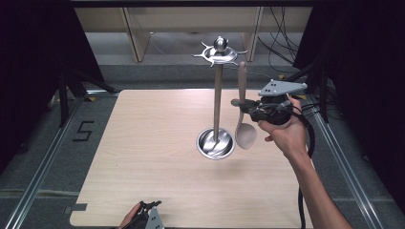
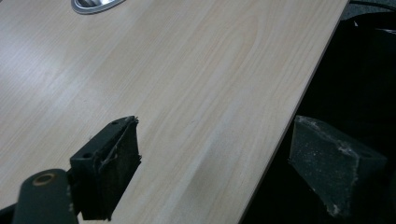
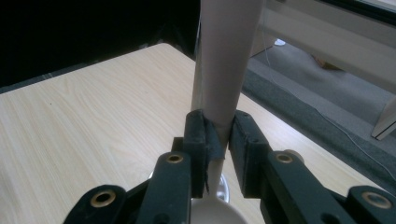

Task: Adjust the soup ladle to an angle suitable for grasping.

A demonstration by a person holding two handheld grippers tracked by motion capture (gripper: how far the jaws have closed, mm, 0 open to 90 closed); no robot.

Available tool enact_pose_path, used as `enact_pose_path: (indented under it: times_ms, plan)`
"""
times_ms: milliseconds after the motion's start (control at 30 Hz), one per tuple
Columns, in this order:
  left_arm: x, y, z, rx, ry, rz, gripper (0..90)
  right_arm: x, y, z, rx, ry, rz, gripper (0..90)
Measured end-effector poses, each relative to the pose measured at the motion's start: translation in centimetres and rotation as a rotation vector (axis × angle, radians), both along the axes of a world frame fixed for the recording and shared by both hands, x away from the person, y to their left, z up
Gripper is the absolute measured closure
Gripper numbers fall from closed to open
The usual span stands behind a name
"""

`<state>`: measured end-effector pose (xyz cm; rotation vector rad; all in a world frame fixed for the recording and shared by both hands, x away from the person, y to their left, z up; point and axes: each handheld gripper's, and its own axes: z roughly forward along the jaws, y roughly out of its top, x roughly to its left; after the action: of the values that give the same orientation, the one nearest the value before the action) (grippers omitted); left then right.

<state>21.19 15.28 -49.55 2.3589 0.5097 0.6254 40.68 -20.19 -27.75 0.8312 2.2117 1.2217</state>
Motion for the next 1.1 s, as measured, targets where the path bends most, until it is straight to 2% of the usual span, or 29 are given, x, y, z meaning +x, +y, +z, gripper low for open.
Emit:
enact_pose_path:
  times_ms: [33, 100, 167, 200, 233, 300, 333, 367, 400, 433, 467, 500, 533, 600, 667, 800, 833, 933, 1067, 1100]
  plan:
    - [0.0, 0.0, -0.1, -0.007, -0.011, 0.01, 15.0, 0.0, 0.2, 0.0, 0.006, -0.001, -0.013, 77.6]
    - [0.0, 0.0, -0.1, -0.003, 0.001, 0.003, 15.0, 0.1, 0.2, 0.1, -0.002, -0.007, -0.008, 77.6]
    - [0.0, 0.0, -0.1, -0.005, 0.002, -0.002, 15.0, 0.2, 0.2, 0.3, -0.017, 0.023, -0.005, 77.6]
    - [0.0, -0.1, -0.1, -0.01, 0.004, -0.001, 15.0, 0.2, 0.3, 0.3, -0.015, 0.022, -0.008, 77.6]
    - [0.0, -0.1, -0.1, -0.006, -0.01, 0.006, 15.0, 0.4, 0.3, 0.2, -0.017, -0.002, -0.006, 77.6]
    - [0.0, -0.1, -0.1, -0.006, -0.011, 0.009, 15.0, 0.4, 0.4, 0.2, -0.012, 0.019, -0.003, 77.6]
    - [0.0, 0.0, -0.1, -0.005, 0.0, 0.002, 15.0, 0.4, 0.4, 0.2, -0.012, 0.019, -0.003, 77.6]
    - [0.0, 0.0, -0.2, -0.005, -0.012, 0.009, 15.0, 0.5, 0.4, 0.3, -0.02, 0.029, -0.005, 77.6]
    - [0.0, 0.0, -0.2, -0.004, -0.008, 0.007, 15.0, 0.4, 0.4, 0.3, -0.02, 0.037, -0.007, 77.6]
    - [0.0, 0.0, 0.0, 0.003, 0.007, -0.001, 15.0, 0.4, 0.4, 0.3, -0.02, 0.037, -0.007, 77.6]
    - [0.0, -0.1, -0.1, -0.003, -0.012, 0.008, 15.0, 0.5, 0.4, 0.3, -0.025, 0.034, -0.008, 77.6]
    - [0.0, -0.1, -0.1, -0.003, -0.01, 0.006, 15.0, 0.6, 0.4, 0.3, -0.018, 0.019, -0.016, 77.6]
    - [0.0, 0.0, -0.1, -0.004, -0.01, 0.006, 15.0, 0.6, 0.3, 0.4, -0.027, 0.037, -0.011, 77.6]
    - [0.0, 0.0, -0.1, -0.004, -0.01, 0.007, 15.0, 0.8, 0.4, 0.4, -0.024, 0.003, -0.016, 77.6]
    - [0.0, -0.1, -0.1, -0.005, -0.012, 0.005, 15.0, 0.7, 0.3, 0.5, -0.032, 0.043, -0.013, 77.6]
    - [0.0, -0.1, -0.1, -0.004, -0.01, 0.002, 15.0, 0.8, 0.4, 0.4, -0.036, 0.039, -0.022, 77.6]
    - [0.0, -0.1, -0.1, -0.003, -0.011, 0.005, 15.0, 1.0, 0.5, 0.4, -0.041, 0.032, -0.01, 77.6]
    - [0.0, -0.1, -0.1, -0.004, -0.009, 0.005, 15.0, 1.0, 0.7, 0.5, -0.047, 0.055, -0.008, 77.6]
    - [0.0, -0.1, -0.1, -0.006, -0.003, -0.001, 15.0, 1.5, 1.0, 0.3, -0.058, 0.048, -0.014, 77.6]
    - [0.0, 0.0, 0.0, -0.005, 0.0, -0.003, 15.0, 1.6, 1.2, 0.3, -0.065, 0.071, -0.002, 77.6]
